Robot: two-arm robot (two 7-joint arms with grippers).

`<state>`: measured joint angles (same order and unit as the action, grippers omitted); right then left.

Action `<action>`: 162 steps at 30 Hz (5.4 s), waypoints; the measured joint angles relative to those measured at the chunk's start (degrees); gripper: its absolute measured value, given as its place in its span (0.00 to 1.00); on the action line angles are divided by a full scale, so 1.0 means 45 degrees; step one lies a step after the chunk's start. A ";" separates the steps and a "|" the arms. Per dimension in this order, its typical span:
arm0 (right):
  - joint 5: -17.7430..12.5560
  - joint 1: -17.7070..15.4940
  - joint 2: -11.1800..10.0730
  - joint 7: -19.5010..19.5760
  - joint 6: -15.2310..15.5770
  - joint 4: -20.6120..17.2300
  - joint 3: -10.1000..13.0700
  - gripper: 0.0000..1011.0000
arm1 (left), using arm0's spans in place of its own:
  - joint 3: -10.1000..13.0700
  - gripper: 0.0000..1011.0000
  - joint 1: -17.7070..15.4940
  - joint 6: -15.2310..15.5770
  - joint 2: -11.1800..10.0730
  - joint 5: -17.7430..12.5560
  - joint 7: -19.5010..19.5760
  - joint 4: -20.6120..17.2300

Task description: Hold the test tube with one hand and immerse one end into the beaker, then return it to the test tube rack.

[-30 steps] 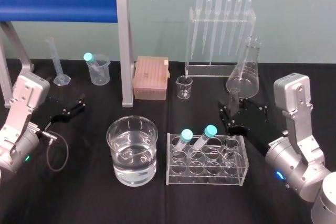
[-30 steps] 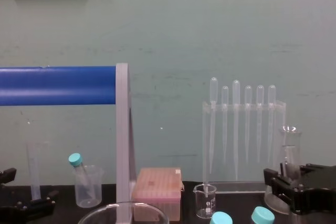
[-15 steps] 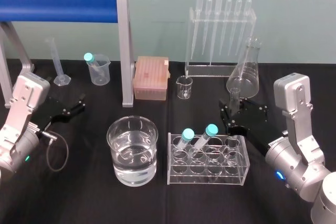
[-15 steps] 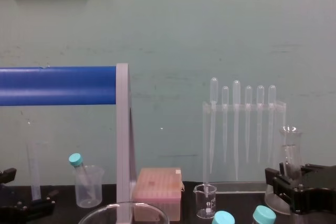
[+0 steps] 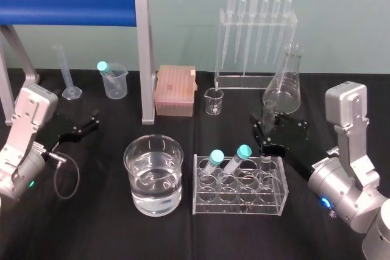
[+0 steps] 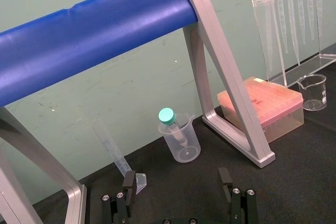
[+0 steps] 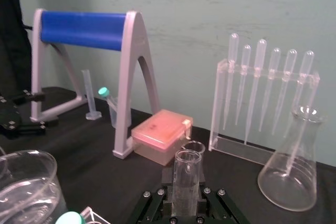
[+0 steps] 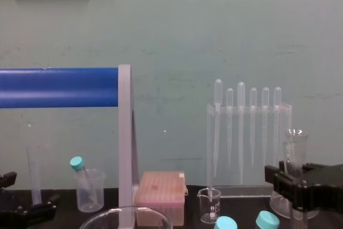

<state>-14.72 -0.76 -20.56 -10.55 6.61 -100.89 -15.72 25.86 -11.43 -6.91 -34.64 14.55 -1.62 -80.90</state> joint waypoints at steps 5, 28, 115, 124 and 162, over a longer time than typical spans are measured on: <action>-0.0164 -0.0065 0.0133 -0.0366 -0.0054 -0.0209 0.0224 0.24 | 0.0001 0.99 0.0000 0.0000 0.0000 0.0000 0.0000 0.0000; -0.0350 0.0123 0.0553 -0.1040 -0.2021 -0.0435 0.1040 0.24 | 0.0000 0.99 -0.0001 0.0000 0.0000 0.0001 0.0000 0.0000; -0.0031 0.1001 0.0838 -0.1348 -0.2633 0.0888 0.0737 0.24 | 0.0000 0.99 0.0000 0.0000 0.0000 0.0000 0.0000 0.0001; -0.1039 0.1711 0.0752 -0.2065 -0.2578 0.1025 0.0896 0.24 | 0.0000 0.99 0.0000 0.0000 0.0000 0.0000 0.0000 0.0001; -0.3632 0.6183 0.0578 -0.6794 -0.1666 0.2756 -0.2632 0.24 | 0.0000 0.99 0.0000 0.0000 0.0000 0.0000 0.0000 0.0001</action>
<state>-31.07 27.06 -17.95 -41.13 -0.89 -88.49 -27.57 25.86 -11.43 -6.91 -34.65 14.55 -1.62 -80.90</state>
